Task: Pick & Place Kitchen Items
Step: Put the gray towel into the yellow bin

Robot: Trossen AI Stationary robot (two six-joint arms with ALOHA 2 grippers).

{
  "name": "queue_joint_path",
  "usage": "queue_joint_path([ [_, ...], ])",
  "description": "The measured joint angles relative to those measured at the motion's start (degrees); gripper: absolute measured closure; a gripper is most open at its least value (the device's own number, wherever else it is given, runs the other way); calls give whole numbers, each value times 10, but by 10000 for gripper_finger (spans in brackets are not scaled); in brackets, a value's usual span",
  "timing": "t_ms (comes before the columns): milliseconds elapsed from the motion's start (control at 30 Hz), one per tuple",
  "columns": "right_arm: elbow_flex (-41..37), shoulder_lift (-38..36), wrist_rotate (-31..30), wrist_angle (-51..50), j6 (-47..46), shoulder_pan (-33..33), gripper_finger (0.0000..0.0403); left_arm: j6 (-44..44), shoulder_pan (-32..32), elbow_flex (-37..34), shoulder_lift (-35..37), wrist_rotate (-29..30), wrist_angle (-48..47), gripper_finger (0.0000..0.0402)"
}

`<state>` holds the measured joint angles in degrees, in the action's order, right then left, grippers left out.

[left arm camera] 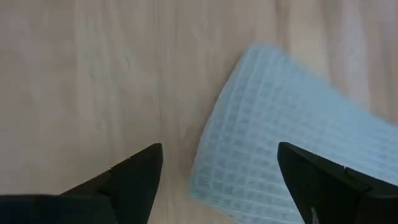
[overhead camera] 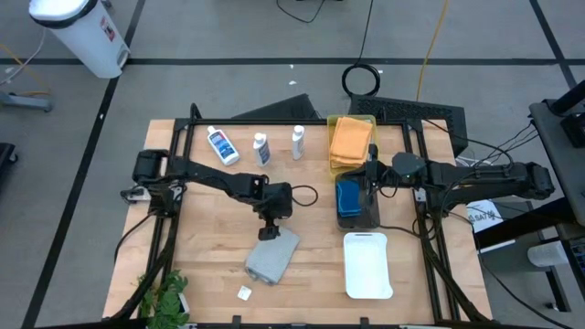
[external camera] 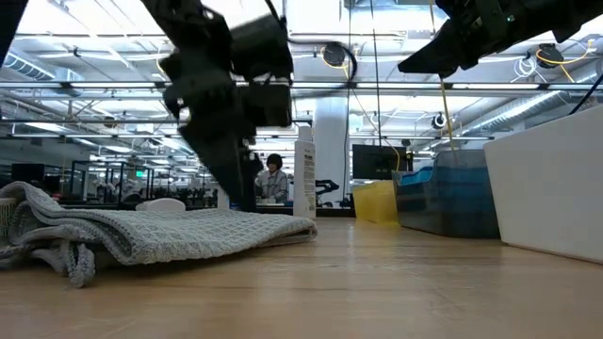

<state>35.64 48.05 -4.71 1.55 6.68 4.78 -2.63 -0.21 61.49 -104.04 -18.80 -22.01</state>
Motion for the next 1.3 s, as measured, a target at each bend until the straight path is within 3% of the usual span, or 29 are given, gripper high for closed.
queue_joint_path([
  [200, 0, 0, 0, 0, 0, 0, 403, 10, 11, 3, -52, -82, -2, 103],
  [367, 0, 0, 0, 0, 0, 0, 403, 28, 10, 3, -65, -108, -16, 133],
  [667, 0, 0, 0, -1, 0, 0, 403, 35, 9, 2, -67, -127, -37, 256],
  [933, 0, 0, 0, -1, 0, 0, 403, 51, 7, 1, -67, -63, -34, 377],
  [1033, 0, 0, 0, -1, 0, 0, 403, 36, 6, 1, -52, -36, -34, 387],
  [1300, 0, 0, 0, 2, 0, 0, 403, 20, -22, 15, 66, 239, -40, 391],
])
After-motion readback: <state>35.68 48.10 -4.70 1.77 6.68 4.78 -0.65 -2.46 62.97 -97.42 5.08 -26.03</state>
